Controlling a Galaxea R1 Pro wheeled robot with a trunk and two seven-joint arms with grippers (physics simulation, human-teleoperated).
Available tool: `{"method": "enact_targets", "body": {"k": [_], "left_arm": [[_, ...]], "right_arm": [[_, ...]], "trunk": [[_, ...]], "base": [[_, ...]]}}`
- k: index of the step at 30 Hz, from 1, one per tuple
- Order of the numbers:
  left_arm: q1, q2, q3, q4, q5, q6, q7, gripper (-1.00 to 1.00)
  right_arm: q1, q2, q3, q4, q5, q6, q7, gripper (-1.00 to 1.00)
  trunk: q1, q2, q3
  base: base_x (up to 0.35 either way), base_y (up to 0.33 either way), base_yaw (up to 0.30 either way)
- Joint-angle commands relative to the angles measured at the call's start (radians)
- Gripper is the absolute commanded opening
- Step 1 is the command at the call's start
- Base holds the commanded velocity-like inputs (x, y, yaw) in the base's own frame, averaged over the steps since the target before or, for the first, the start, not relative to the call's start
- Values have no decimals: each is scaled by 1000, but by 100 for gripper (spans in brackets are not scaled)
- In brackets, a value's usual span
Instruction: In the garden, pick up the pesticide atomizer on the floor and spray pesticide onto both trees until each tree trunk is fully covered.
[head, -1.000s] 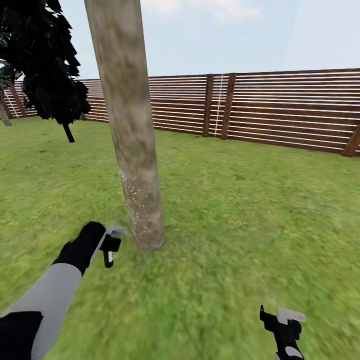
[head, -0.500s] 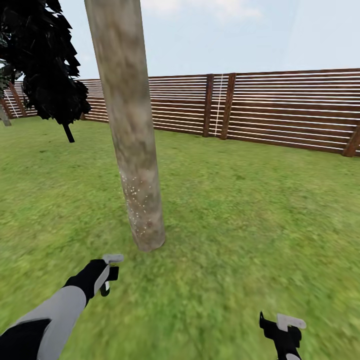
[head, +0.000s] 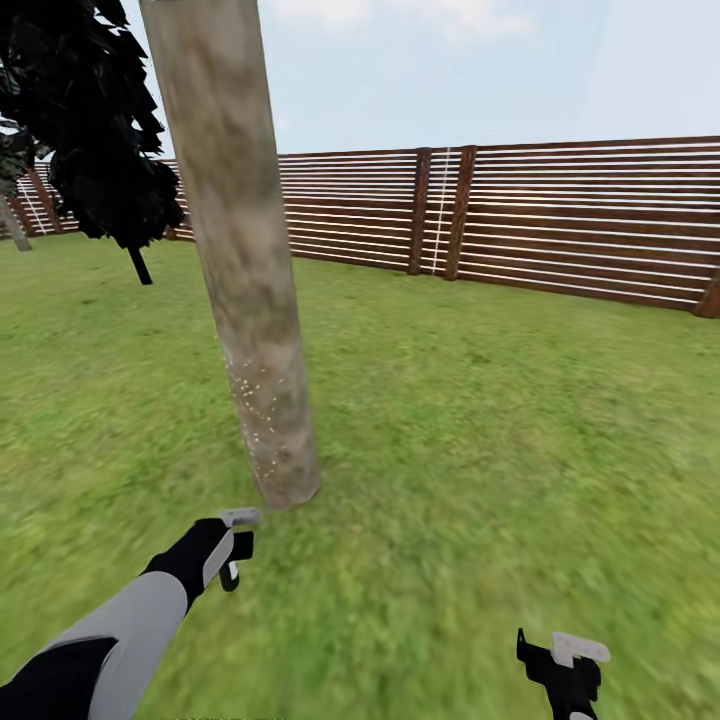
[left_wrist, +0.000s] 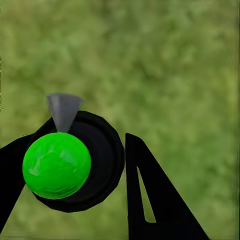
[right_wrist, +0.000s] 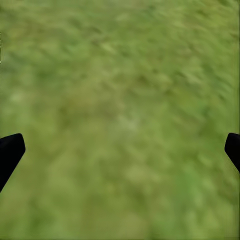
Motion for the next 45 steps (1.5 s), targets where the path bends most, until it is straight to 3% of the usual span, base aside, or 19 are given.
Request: {"method": "enact_targets", "body": {"k": [1,5,8,10,17,33,45], "left_arm": [[0,0,0,-2,-2,0,1,-100],[0,0,-1,-4,-9,0,4,-100],[0,0,-4,-4,-3,1,83,-100],[0,-1,-5,-3,0,1,92,-100],[0,-21,-5,-3,1,4,93,-100],[0,-22,-2,-4,2,5,91,-100],[0,-22,-2,-4,2,5,90,-100]], "right_arm": [[0,0,0,0,0,0,0,100],[0,0,0,0,0,0,0,100],[0,0,0,0,0,0,1,100],[0,0,0,0,0,0,1,100],[0,0,0,0,0,0,0,100],[0,0,0,0,0,0,1,100],[0,0,0,0,0,0,1,100]], "trunk": [[0,0,0],[0,0,0],[0,0,0],[0,0,0],[0,0,0],[0,0,0],[0,0,0]], "base": [[85,-273,261],[157,-258,271],[186,-245,100],[150,-252,12],[23,-273,165],[0,-276,276],[0,-276,26]]}}
